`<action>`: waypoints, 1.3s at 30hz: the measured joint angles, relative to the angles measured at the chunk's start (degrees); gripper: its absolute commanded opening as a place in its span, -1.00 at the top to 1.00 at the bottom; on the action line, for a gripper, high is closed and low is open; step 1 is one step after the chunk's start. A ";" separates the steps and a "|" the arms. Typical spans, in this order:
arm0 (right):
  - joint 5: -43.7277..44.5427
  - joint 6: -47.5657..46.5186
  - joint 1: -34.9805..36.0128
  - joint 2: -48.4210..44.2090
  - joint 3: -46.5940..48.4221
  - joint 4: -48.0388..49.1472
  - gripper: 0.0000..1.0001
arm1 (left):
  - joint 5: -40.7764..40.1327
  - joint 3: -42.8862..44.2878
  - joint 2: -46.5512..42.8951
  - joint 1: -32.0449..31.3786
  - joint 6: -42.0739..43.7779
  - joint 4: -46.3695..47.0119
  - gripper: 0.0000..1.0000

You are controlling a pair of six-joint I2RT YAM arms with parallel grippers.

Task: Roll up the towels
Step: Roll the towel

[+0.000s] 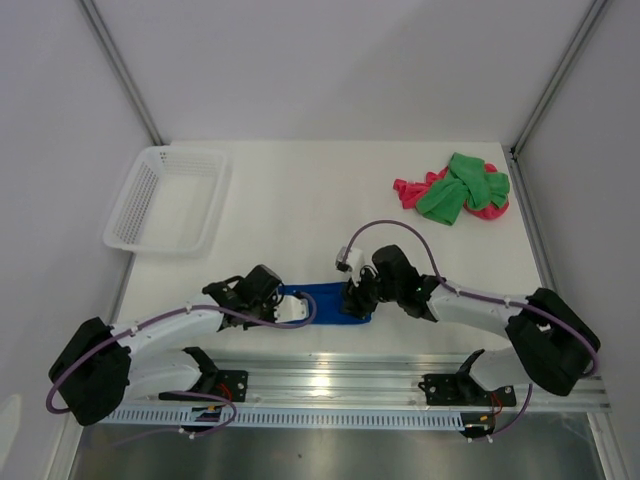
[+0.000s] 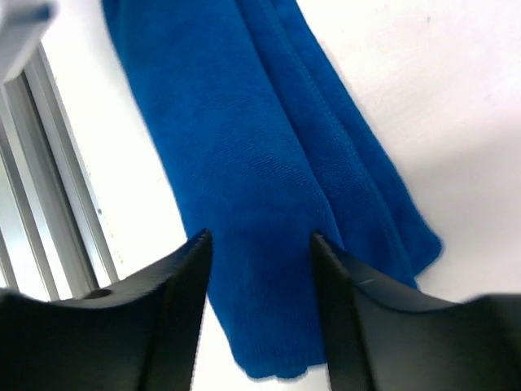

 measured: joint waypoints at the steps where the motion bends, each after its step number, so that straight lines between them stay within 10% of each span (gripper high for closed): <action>1: 0.55 -1.40 0.55 -1.66 0.00 -1.22 -0.15 | 0.11 -0.02 -0.33 0.00 0.00 -0.17 0.99; 20: 26.51 -32.83 16.63 -4.31 0.07 -17.90 -0.23 | 5.60 -0.04 -4.57 0.90 0.04 -4.04 0.99; 24: 28.11 -33.29 16.63 -2.14 0.22 -15.65 0.18 | 5.97 -0.04 -4.61 1.20 0.07 -4.26 0.99; 30: 26.56 -32.72 16.57 -2.23 0.72 -16.85 0.73 | 8.61 0.70 -5.77 2.21 0.28 -7.32 0.98; 39: 7.23 -32.28 12.48 -5.07 7.72 -33.68 0.66 | 15.76 4.46 -9.03 3.76 3.17 -19.63 0.73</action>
